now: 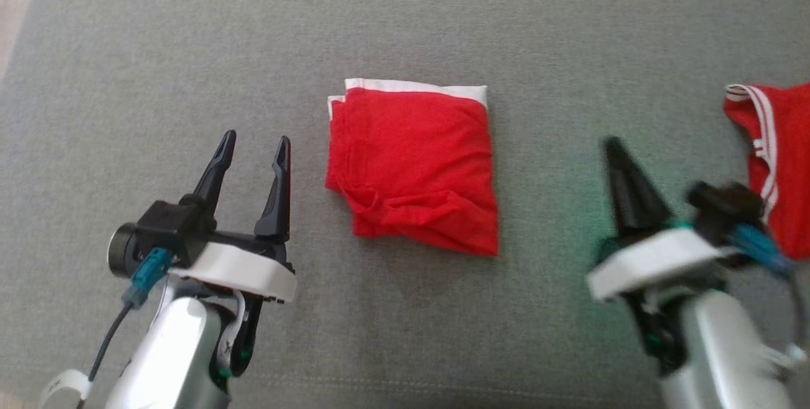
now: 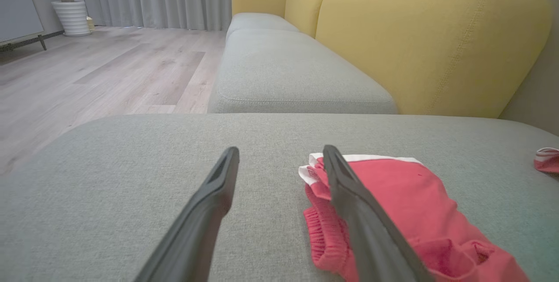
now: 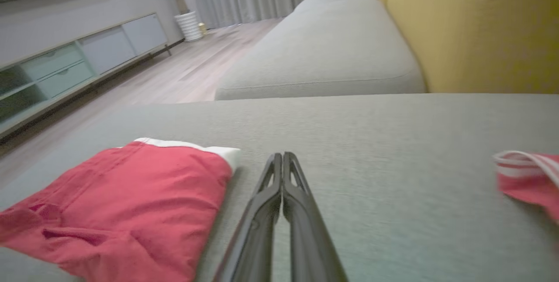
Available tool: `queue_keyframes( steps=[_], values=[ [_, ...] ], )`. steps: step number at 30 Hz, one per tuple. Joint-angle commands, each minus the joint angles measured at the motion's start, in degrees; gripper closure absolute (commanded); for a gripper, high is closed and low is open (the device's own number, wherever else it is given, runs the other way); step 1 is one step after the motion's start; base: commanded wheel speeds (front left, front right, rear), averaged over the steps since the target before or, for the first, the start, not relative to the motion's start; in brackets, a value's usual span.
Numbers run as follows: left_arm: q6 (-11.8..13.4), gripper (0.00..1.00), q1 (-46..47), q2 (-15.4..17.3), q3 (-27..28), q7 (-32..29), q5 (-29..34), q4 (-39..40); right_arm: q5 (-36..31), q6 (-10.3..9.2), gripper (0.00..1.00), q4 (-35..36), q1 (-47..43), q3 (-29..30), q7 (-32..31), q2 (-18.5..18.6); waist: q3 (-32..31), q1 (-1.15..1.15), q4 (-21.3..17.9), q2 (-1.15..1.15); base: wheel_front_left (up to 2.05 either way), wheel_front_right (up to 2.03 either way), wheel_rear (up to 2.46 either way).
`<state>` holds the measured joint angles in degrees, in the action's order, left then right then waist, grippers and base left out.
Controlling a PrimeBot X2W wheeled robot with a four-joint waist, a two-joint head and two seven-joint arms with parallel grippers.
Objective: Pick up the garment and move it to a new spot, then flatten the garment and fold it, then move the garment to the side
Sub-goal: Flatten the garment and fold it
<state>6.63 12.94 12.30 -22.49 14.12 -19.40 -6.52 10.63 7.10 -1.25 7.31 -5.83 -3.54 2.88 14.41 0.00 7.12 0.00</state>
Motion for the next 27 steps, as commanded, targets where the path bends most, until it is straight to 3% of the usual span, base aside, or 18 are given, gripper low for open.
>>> queue_keyframes(
  steps=[1, 12, 27],
  values=[
    [0.1, 0.00, 2.3, 0.8, 1.9, 0.0, -0.2, 1.5, 0.7, 0.39, 1.00, 1.0, 4.0, -3.8, 0.3, 0.0, 0.3, 0.00, 0.7, 0.00, 0.00, 0.00, 0.00],
    [-0.5, 0.00, 4.1, -1.0, 0.8, 0.5, -0.2, -0.2, 10.0, 0.39, 1.00, -20.3, 17.4, -29.0, 3.7, 0.0, 2.2, 0.00, 5.0, 0.00, 0.00, 0.00, 0.00],
    [-1.0, 0.00, 3.9, -1.4, 1.3, 0.8, 0.0, -1.6, 20.3, 0.39, 1.00, -28.6, 20.9, -44.7, 6.5, 0.0, 1.8, 0.00, 5.3, 0.00, 0.00, 0.00, 0.00]
  ],
)
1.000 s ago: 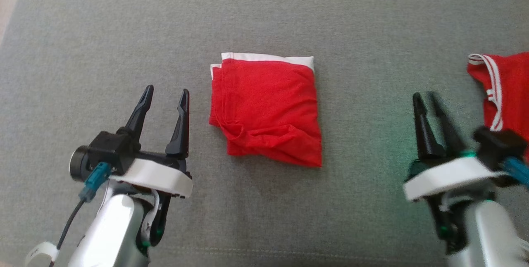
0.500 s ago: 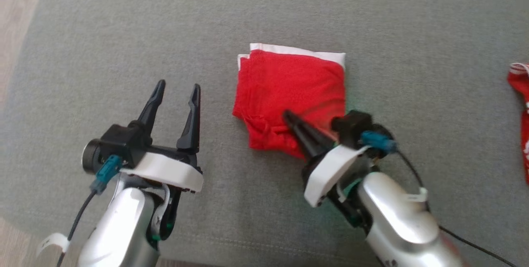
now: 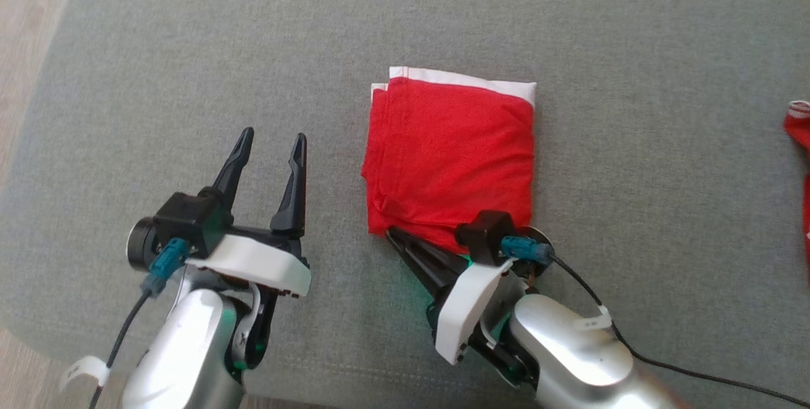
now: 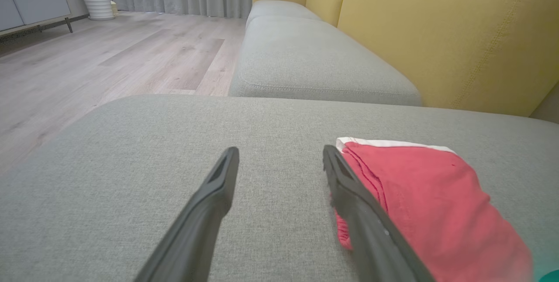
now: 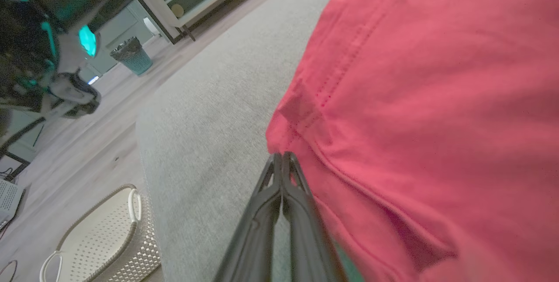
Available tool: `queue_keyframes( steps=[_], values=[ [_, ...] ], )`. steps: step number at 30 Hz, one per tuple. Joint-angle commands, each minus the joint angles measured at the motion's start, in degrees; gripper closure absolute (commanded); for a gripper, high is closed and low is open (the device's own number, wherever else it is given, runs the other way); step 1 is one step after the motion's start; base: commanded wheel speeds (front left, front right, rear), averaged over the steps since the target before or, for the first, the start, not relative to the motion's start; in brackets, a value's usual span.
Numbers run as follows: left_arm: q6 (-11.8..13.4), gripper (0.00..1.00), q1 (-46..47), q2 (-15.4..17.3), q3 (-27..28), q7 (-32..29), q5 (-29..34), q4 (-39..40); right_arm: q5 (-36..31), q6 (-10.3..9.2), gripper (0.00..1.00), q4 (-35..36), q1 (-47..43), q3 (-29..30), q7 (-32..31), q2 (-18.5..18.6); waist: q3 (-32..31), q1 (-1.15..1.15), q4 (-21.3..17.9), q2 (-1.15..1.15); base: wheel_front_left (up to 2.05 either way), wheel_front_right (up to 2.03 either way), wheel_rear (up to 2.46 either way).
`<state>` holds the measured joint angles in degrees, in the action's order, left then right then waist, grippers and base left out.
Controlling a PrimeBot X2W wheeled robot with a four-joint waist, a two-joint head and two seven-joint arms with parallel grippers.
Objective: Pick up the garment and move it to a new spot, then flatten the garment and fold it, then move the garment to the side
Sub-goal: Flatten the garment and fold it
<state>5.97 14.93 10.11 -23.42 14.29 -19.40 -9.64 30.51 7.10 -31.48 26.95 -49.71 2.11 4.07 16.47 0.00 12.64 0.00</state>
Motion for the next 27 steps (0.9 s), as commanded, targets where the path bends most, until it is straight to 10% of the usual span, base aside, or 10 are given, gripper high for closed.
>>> queue_keyframes(
  steps=[1, 9, 10, 11, 12, 19, 27],
  values=[
    [-0.3, 0.00, 1.8, 0.8, 2.3, 0.7, 0.0, 1.3, 0.8, 0.39, 1.00, 1.9, 1.4, -1.3, 1.6, -1.2, -0.6, 0.00, -0.4, 0.00, 0.00, 0.00, 0.00],
    [0.5, 0.00, -0.9, 1.7, 2.8, 0.7, 0.3, 1.5, -0.6, 0.39, 1.00, 10.4, -2.4, 7.3, 7.5, 0.9, -4.7, 0.00, -2.9, 0.00, 0.00, 0.00, 0.00],
    [0.7, 0.00, -1.2, 1.8, 2.9, 0.7, 0.4, 1.7, -1.7, 0.39, 0.69, 11.4, -3.6, 10.3, 7.7, 1.2, -5.2, 0.00, -3.3, 0.00, 0.00, 0.00, 0.00],
    [0.9, 0.00, -1.6, 2.0, 3.0, 0.7, 0.4, 2.0, -3.0, 0.39, 0.05, 12.4, -5.0, 13.6, 7.7, 1.4, -5.6, 0.00, -3.6, 0.00, 0.00, 0.00, 0.00],
    [1.2, 0.00, -2.3, 2.5, 3.3, 0.7, 0.5, 2.5, -6.1, 0.39, 0.00, 15.1, -7.8, 20.4, 7.9, 1.4, -6.6, 0.00, -4.3, 0.00, 0.00, 0.00, 0.00],
    [2.1, 0.00, -4.9, 4.2, 4.4, 0.4, 0.0, 4.3, -16.4, 0.39, 0.00, 25.2, -17.0, 39.1, 5.1, -0.3, -9.2, 0.00, -6.3, 0.00, 0.00, 0.00, 0.00],
    [2.7, 0.00, -8.8, 6.3, 4.6, -0.6, -0.2, 6.3, -20.6, 0.39, 0.00, 33.9, -25.9, 47.8, -0.6, -1.0, -12.6, 0.00, -7.6, 0.00, 0.00, 0.00, 0.00]
  ],
)
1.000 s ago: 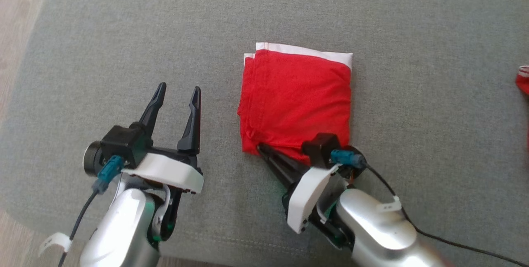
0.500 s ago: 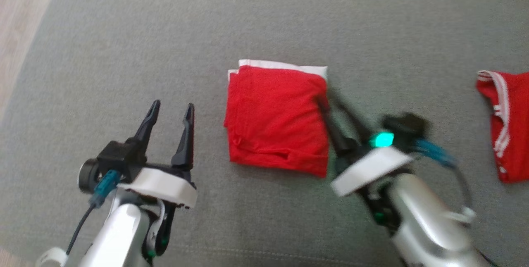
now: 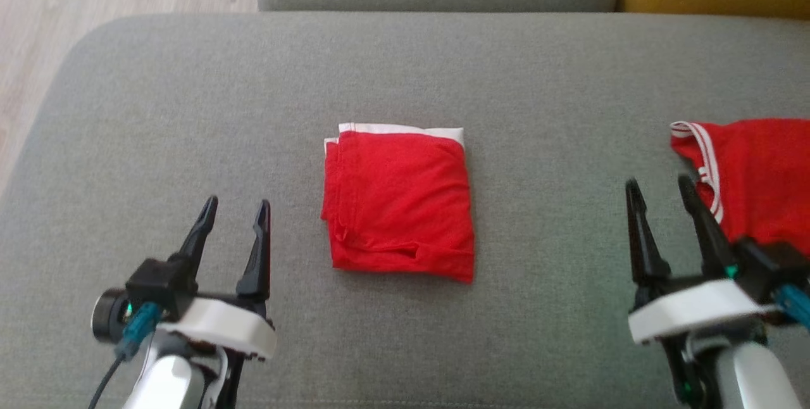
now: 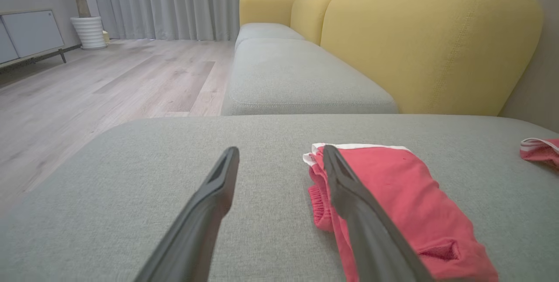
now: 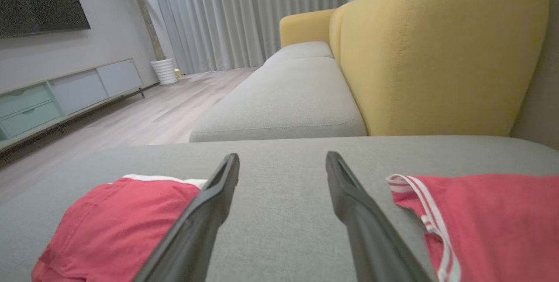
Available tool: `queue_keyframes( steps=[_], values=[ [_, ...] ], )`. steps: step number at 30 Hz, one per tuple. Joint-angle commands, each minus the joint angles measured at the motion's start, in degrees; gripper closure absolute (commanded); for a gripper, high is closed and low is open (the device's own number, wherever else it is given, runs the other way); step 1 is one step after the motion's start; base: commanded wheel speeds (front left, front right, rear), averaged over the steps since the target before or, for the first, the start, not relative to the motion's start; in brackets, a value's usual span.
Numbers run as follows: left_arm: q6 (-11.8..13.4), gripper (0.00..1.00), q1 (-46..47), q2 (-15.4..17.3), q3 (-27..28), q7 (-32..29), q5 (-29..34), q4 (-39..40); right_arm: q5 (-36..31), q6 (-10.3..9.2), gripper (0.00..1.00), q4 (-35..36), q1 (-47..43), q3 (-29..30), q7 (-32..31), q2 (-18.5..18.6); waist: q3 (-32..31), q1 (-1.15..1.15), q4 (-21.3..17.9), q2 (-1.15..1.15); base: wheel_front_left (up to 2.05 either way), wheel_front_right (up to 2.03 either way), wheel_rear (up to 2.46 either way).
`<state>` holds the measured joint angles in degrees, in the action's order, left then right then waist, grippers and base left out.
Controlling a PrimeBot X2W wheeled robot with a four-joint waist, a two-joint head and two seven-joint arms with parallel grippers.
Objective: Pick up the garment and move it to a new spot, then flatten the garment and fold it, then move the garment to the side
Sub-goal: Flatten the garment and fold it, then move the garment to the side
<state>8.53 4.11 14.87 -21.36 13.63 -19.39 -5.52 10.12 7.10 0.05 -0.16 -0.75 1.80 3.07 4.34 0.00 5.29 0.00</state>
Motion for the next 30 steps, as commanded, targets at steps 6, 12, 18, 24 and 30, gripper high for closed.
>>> queue_keyframes(
  steps=[6, 12, 18, 24, 30],
  values=[
    [0.5, 0.00, -0.1, 2.5, 2.6, -0.8, -0.6, 3.5, -0.8, 0.39, 0.00, 5.1, -2.4, 0.3, -2.6, -0.1, -2.1, 0.00, -0.6, 0.00, 0.00, 0.00, 0.00],
    [0.9, 0.00, -2.3, 3.2, 2.6, -1.0, -0.9, 4.7, 0.3, 0.39, 0.00, 6.6, -4.5, 0.6, -4.0, -0.2, -3.4, 0.00, -0.7, 0.00, 0.00, 0.00, 0.00],
    [1.4, 0.00, -3.0, 3.6, 2.4, -1.1, -0.7, 5.1, 1.1, 0.39, 0.00, 7.2, -5.5, 1.3, -4.6, -0.2, -3.8, 0.00, -0.9, 0.00, 0.00, 0.00, 0.00],
    [1.7, 0.00, -3.0, 3.7, 2.1, -1.2, -0.7, 5.4, 1.3, 0.39, 0.00, 7.1, -5.7, 1.3, -4.7, -0.2, -3.7, 0.00, -1.0, 0.00, 0.00, 0.00, 0.00],
    [1.9, 0.00, -2.9, 3.8, 1.9, -1.4, -0.8, 5.5, 1.5, 0.39, 0.00, 6.9, -5.7, 1.3, -4.6, -0.2, -3.9, 0.00, -1.1, 0.00, 0.00, 0.00, 0.00]
  ],
)
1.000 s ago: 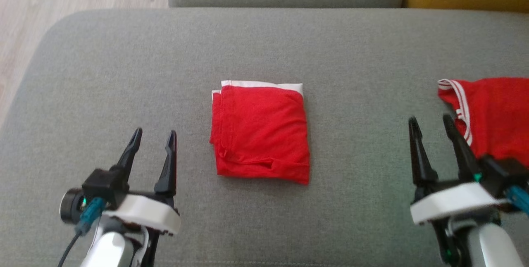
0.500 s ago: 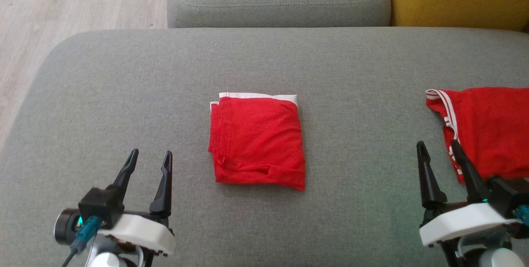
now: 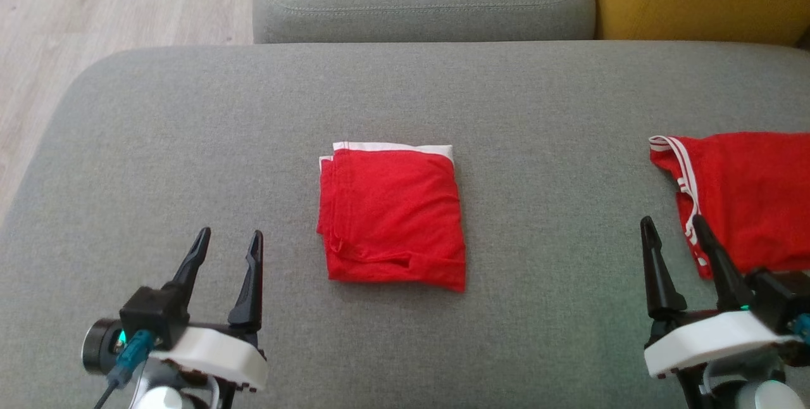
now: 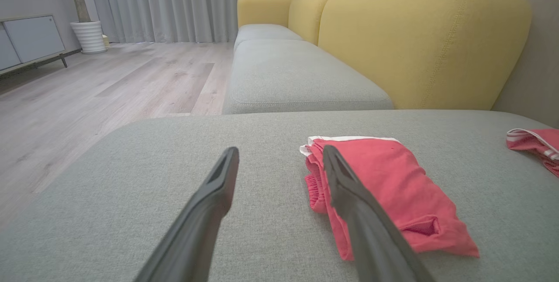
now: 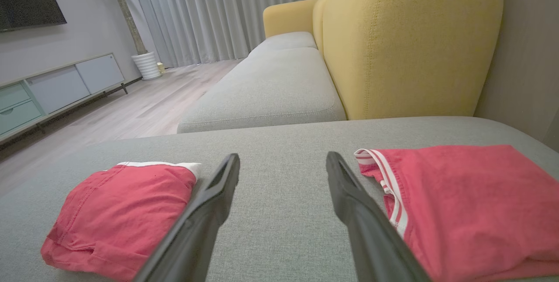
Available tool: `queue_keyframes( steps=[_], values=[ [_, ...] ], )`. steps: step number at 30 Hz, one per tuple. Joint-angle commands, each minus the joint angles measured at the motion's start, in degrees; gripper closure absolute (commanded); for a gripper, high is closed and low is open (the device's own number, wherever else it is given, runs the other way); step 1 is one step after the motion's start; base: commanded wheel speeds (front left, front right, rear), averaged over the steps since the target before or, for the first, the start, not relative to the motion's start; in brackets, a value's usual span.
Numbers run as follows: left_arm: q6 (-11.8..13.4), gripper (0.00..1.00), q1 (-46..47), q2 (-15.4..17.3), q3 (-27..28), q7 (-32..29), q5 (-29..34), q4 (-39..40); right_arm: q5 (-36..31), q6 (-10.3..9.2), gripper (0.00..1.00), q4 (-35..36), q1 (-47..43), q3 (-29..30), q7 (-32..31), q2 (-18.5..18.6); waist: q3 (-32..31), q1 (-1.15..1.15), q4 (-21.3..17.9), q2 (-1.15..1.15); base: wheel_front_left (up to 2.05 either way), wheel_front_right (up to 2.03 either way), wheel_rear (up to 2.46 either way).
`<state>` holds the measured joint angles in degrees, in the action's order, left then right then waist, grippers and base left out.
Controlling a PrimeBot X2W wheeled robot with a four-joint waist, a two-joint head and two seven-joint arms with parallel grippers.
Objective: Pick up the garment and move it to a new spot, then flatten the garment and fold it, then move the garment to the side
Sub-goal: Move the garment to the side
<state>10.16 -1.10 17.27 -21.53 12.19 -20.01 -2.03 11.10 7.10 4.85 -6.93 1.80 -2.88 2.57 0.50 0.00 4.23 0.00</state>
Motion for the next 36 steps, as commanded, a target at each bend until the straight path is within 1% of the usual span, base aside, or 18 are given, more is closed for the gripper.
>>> queue_keyframes(
  steps=[1, 13, 19, 23, 27, 33, 36],
  values=[
    [0.3, 0.00, 2.4, 1.4, 2.1, 0.1, -0.2, 2.0, 0.6, 0.39, 0.00, 2.1, 1.1, -1.2, 0.0, 0.3, 0.0, 0.00, 0.0, 0.00, 0.00, 0.00, 0.00],
    [0.6, 0.00, 3.2, 1.5, 1.8, 0.3, -0.2, 1.9, 0.3, 0.39, 0.00, 2.1, 1.3, -1.1, -0.3, 0.3, 0.5, 0.00, 0.3, 0.00, 0.00, 0.00, 0.00],
    [0.3, 0.00, 4.4, 1.4, 1.4, 0.5, -0.1, 2.1, 0.3, 0.39, 0.00, 1.9, 1.5, -0.6, -0.4, 0.3, 1.8, 0.00, 1.6, 0.00, 0.00, 0.00, 0.00],
    [-0.2, 0.00, 6.7, 0.8, 1.3, 1.1, -0.1, 2.6, 0.3, 0.39, 0.00, 0.4, 2.7, -0.5, -0.5, 0.3, 4.1, 0.00, 4.4, 0.00, 0.00, 0.00, 0.00],
    [-0.8, 0.00, 9.6, -0.4, 1.3, 1.9, 0.0, 2.7, 0.9, 0.39, 0.00, -3.9, 5.7, -1.8, -0.3, 0.3, 6.8, 0.00, 8.1, 0.00, 0.00, 0.00, 0.00],
    [-2.1, 0.00, 13.2, -3.4, 1.0, 2.7, 0.7, 2.1, 2.1, 0.39, 0.00, -14.0, 11.0, -5.6, 0.5, 0.3, 9.6, 0.00, 14.3, 0.00, 0.00, 0.00, 0.00],
    [-2.9, 0.00, 13.8, -4.5, 1.3, 2.8, 1.5, 2.1, 2.3, 0.39, 0.00, -19.8, 13.7, -7.7, 0.8, 0.3, 10.3, 0.00, 16.7, 0.00, 0.00, 0.00, 0.00]
  ],
)
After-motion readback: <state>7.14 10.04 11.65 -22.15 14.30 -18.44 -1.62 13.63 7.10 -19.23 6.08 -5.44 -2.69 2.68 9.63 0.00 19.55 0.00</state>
